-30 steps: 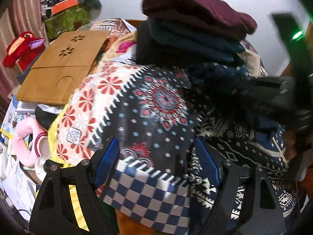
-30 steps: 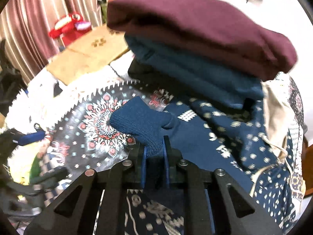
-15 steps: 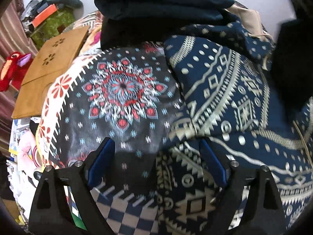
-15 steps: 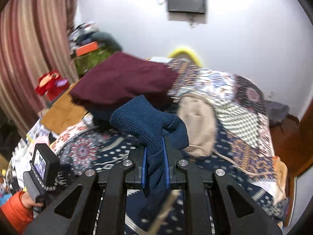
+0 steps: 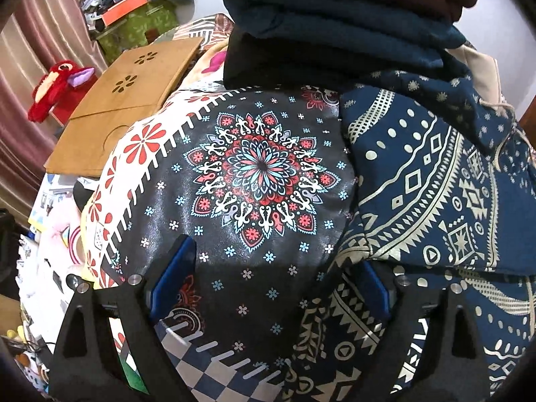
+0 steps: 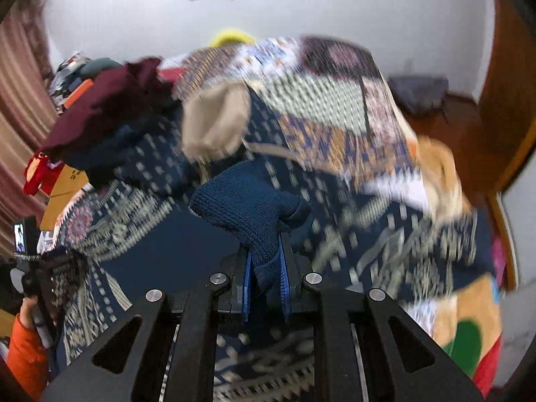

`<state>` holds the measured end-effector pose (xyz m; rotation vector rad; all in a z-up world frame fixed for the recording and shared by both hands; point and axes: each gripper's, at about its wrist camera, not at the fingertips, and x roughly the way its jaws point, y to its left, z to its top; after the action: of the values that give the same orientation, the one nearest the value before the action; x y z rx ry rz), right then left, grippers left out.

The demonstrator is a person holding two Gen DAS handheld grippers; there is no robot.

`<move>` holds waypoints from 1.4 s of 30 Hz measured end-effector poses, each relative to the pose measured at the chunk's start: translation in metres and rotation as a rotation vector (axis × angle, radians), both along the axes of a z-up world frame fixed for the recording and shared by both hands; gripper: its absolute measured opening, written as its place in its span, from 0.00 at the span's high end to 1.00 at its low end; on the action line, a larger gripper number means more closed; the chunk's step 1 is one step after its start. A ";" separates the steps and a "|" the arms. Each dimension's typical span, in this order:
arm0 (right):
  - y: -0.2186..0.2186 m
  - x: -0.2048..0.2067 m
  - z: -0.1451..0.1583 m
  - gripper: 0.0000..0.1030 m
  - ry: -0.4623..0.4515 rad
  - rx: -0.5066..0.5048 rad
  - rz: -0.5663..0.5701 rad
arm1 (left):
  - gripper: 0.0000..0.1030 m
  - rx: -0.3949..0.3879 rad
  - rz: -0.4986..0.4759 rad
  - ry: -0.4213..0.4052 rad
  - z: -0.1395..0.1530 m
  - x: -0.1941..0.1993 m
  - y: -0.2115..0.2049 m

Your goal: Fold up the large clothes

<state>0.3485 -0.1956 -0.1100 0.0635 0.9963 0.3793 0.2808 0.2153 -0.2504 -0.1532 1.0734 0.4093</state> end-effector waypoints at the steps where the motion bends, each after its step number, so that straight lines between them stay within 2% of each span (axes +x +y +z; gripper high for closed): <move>1: -0.005 -0.002 -0.007 0.88 0.022 0.002 -0.012 | 0.11 0.005 0.000 0.004 -0.001 0.001 0.000; 6: -0.028 -0.014 -0.022 0.88 0.071 0.009 -0.067 | 0.11 0.016 -0.005 0.014 -0.003 0.001 -0.004; 14: -0.056 -0.031 -0.009 0.87 0.020 -0.008 -0.139 | 0.10 0.025 -0.005 0.032 -0.003 0.001 -0.008; 18: -0.066 -0.037 0.001 0.79 -0.003 -0.011 -0.154 | 0.10 0.002 -0.020 0.033 0.004 -0.007 -0.014; 23: -0.090 -0.044 0.023 0.76 -0.070 -0.008 -0.207 | 0.10 -0.027 -0.066 -0.008 0.028 -0.023 -0.028; 25: -0.103 -0.044 0.031 0.69 -0.087 0.011 -0.236 | 0.10 -0.031 -0.090 -0.044 0.043 -0.028 -0.037; 27: -0.118 -0.045 0.038 0.54 -0.103 0.032 -0.278 | 0.10 -0.020 -0.113 -0.077 0.059 -0.029 -0.046; 30: -0.145 -0.043 0.042 0.48 -0.120 0.083 -0.356 | 0.10 -0.013 -0.154 -0.133 0.084 -0.024 -0.061; 33: -0.172 -0.037 0.035 0.48 -0.088 0.139 -0.425 | 0.10 -0.015 -0.196 -0.181 0.103 -0.016 -0.076; 36: -0.195 -0.027 0.014 0.48 -0.021 0.210 -0.492 | 0.10 -0.040 -0.239 -0.217 0.115 -0.004 -0.093; 42: -0.230 -0.005 -0.047 0.48 0.161 0.389 -0.590 | 0.09 -0.093 -0.289 -0.194 0.105 0.022 -0.122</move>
<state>0.3434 -0.4254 -0.1573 0.7324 1.0004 0.0180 0.3025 0.0930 -0.1450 -0.1154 0.9071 0.0825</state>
